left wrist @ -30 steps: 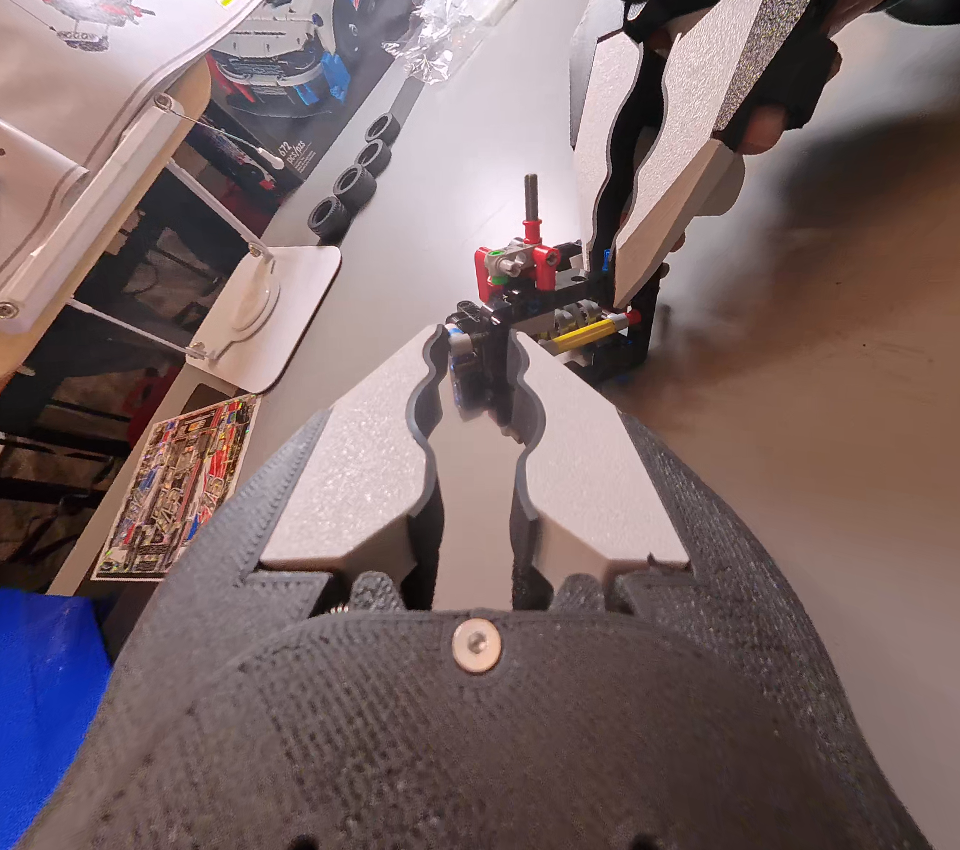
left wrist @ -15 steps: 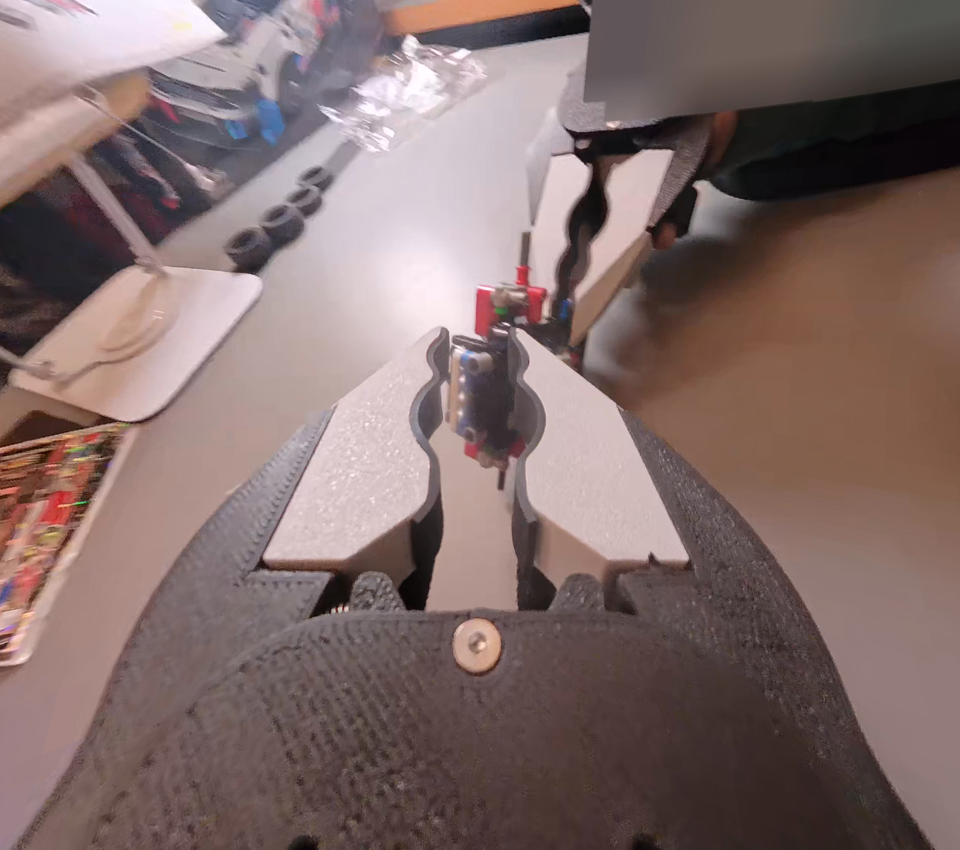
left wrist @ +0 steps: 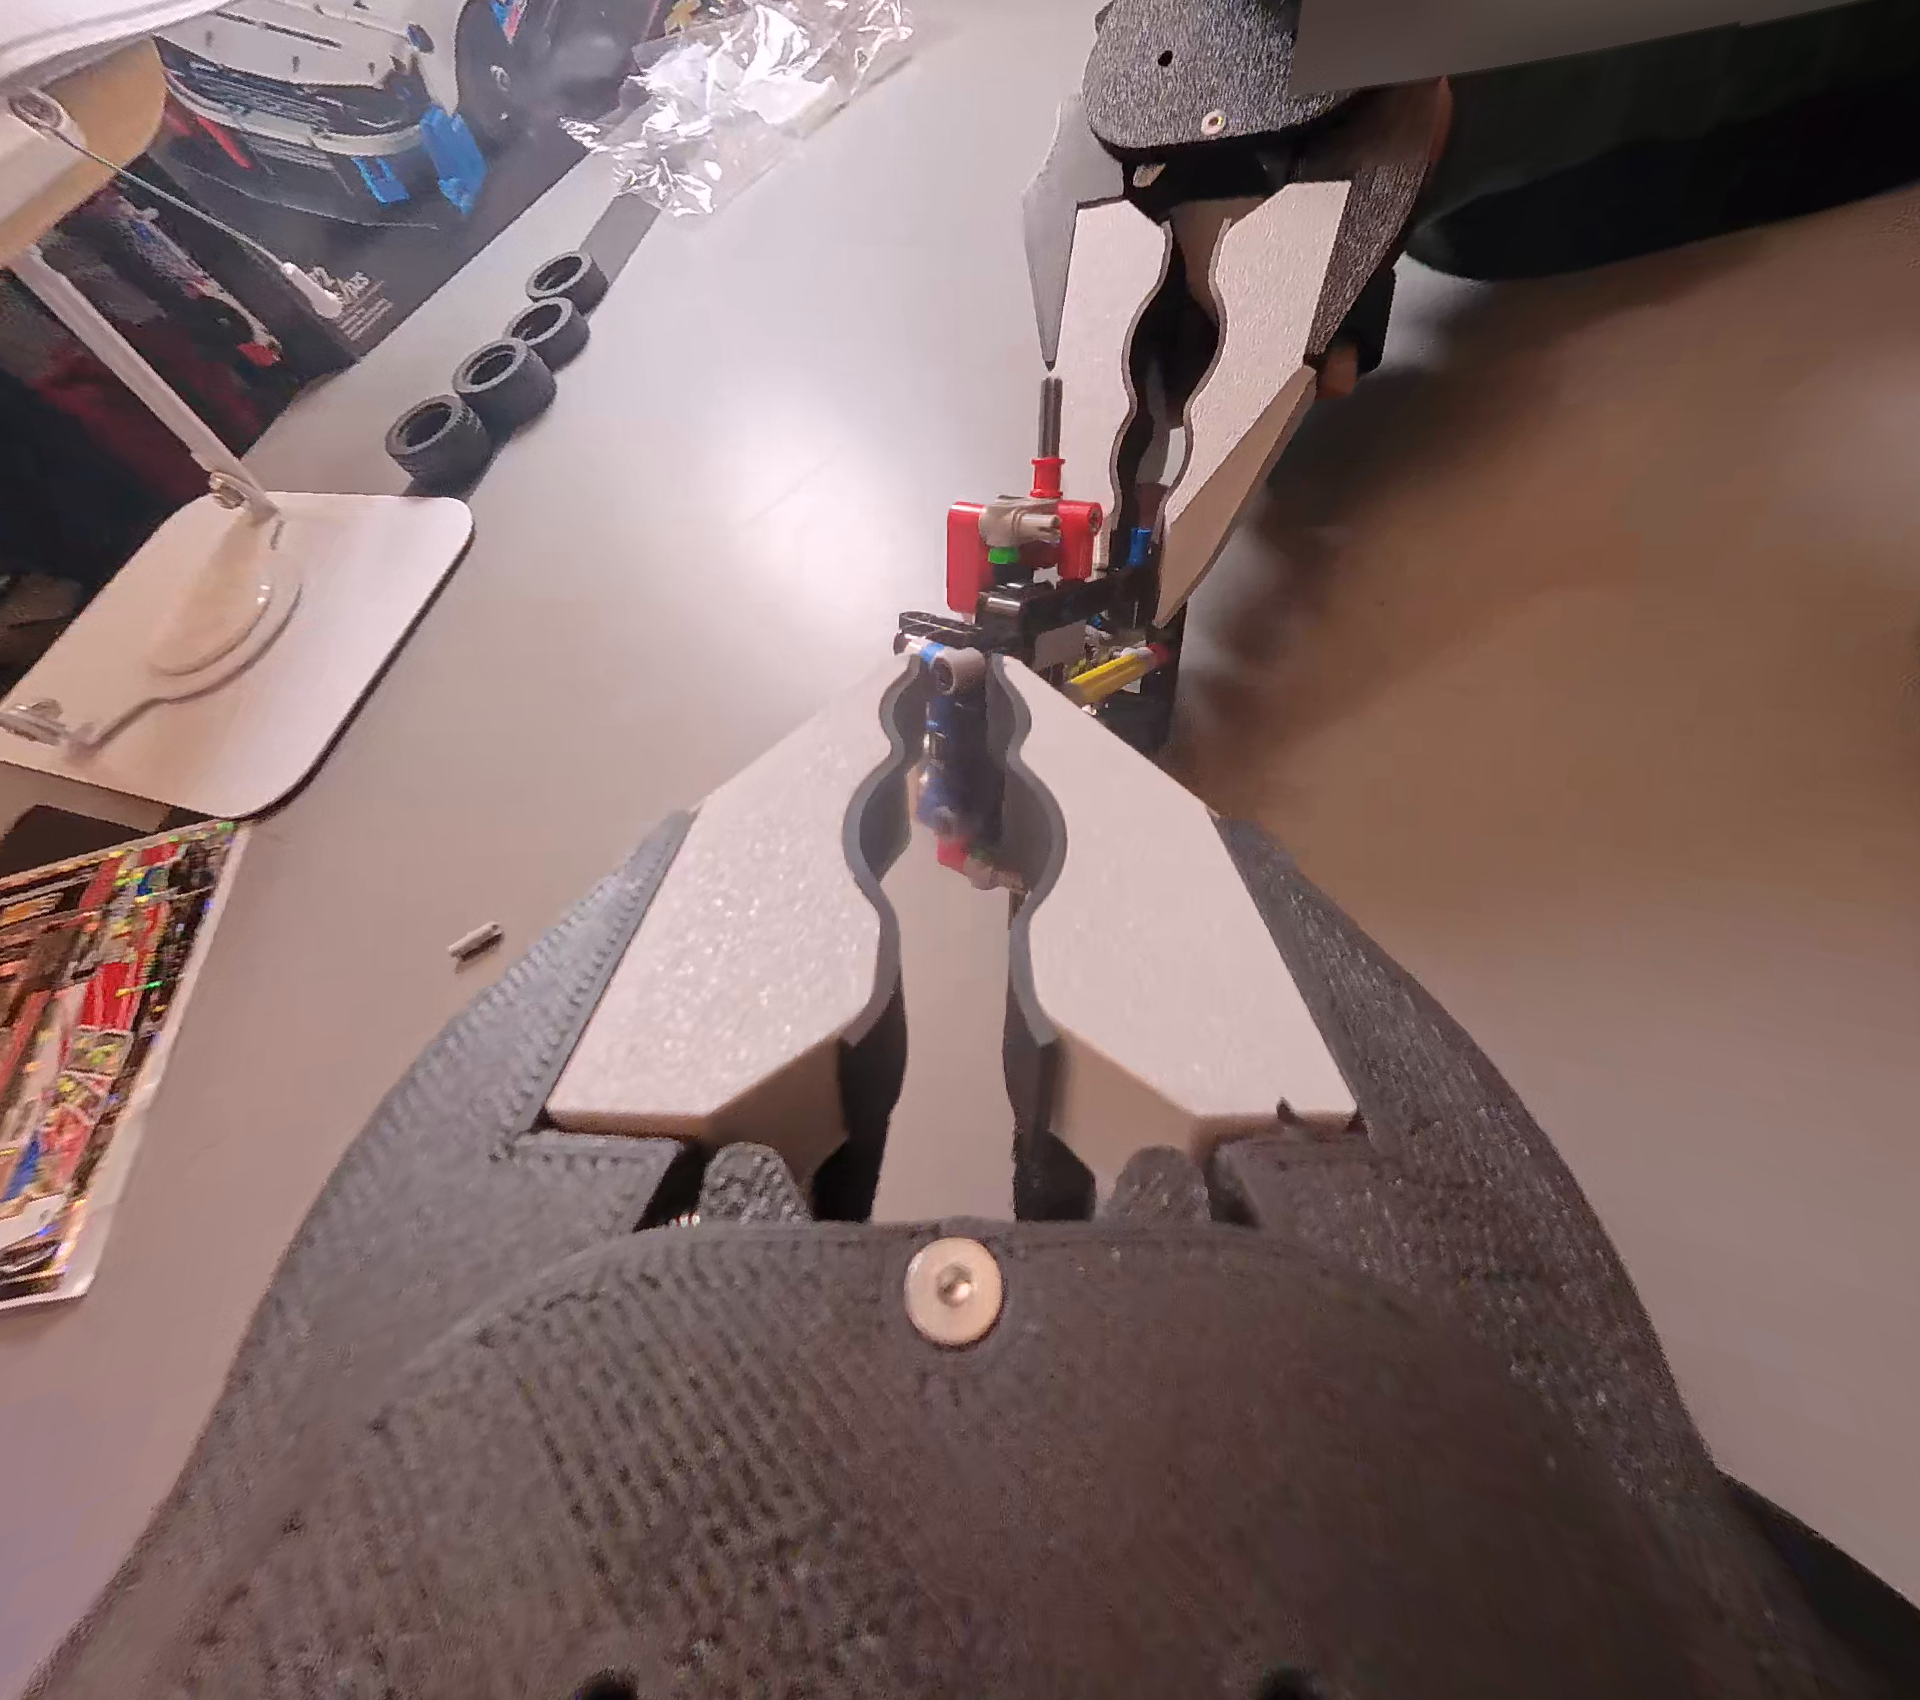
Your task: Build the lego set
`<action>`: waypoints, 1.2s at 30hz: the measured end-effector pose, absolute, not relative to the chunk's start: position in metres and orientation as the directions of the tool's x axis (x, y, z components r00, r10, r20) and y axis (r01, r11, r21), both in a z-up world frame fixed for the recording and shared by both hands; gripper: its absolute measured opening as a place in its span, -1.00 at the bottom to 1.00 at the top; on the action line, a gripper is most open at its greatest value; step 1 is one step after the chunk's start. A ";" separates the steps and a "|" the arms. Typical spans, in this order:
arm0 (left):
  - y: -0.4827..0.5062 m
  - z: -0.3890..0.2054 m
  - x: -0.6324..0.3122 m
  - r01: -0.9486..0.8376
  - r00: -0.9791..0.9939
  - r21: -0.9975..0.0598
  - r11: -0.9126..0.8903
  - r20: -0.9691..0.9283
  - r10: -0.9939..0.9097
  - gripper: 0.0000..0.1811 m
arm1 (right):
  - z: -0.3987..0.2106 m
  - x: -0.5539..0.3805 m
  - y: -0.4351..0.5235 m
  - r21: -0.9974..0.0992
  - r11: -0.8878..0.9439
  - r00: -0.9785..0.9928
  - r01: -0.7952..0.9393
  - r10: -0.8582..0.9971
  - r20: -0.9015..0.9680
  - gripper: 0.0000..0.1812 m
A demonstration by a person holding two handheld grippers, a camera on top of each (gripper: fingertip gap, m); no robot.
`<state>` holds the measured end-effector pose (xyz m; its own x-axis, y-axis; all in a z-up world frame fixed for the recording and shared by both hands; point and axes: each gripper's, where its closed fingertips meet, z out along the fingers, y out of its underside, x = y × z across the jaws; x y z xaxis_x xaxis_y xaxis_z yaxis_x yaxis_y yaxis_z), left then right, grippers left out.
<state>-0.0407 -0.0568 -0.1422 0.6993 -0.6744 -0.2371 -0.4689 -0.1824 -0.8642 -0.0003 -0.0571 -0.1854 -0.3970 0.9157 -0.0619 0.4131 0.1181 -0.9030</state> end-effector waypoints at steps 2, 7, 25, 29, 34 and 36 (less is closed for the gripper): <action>-0.057 -0.142 -0.040 -0.488 0.703 -0.854 -0.180 -0.262 -0.662 -0.91 | -0.186 0.000 -0.057 -0.902 0.116 -0.397 0.416 0.916 -0.065 -0.93; -0.056 -0.141 -0.038 -0.505 0.717 -0.845 -0.178 -0.295 -0.631 -0.91 | -0.186 0.001 -0.057 -0.899 0.127 -0.397 0.419 0.916 -0.055 -0.93; -0.054 -0.142 -0.041 -0.613 0.728 -0.766 -0.193 -0.454 -0.514 -0.91 | -0.187 0.001 -0.059 -0.892 0.203 -0.413 0.403 0.911 0.021 -0.92; -0.054 -0.142 -0.040 -0.599 0.731 -0.771 -0.216 -0.416 -0.541 -0.91 | -0.187 0.002 -0.060 -0.890 0.226 -0.425 0.396 0.904 0.041 -0.92; -0.055 -0.143 -0.037 -0.636 0.699 -0.743 -0.209 -0.441 -0.563 -0.92 | -0.187 0.002 -0.060 -0.887 0.233 -0.427 0.398 0.903 0.045 -0.93; -0.055 -0.143 -0.036 -0.629 0.701 -0.749 -0.209 -0.430 -0.569 -0.92 | -0.187 0.003 -0.060 -0.885 0.236 -0.428 0.402 0.902 0.046 -0.93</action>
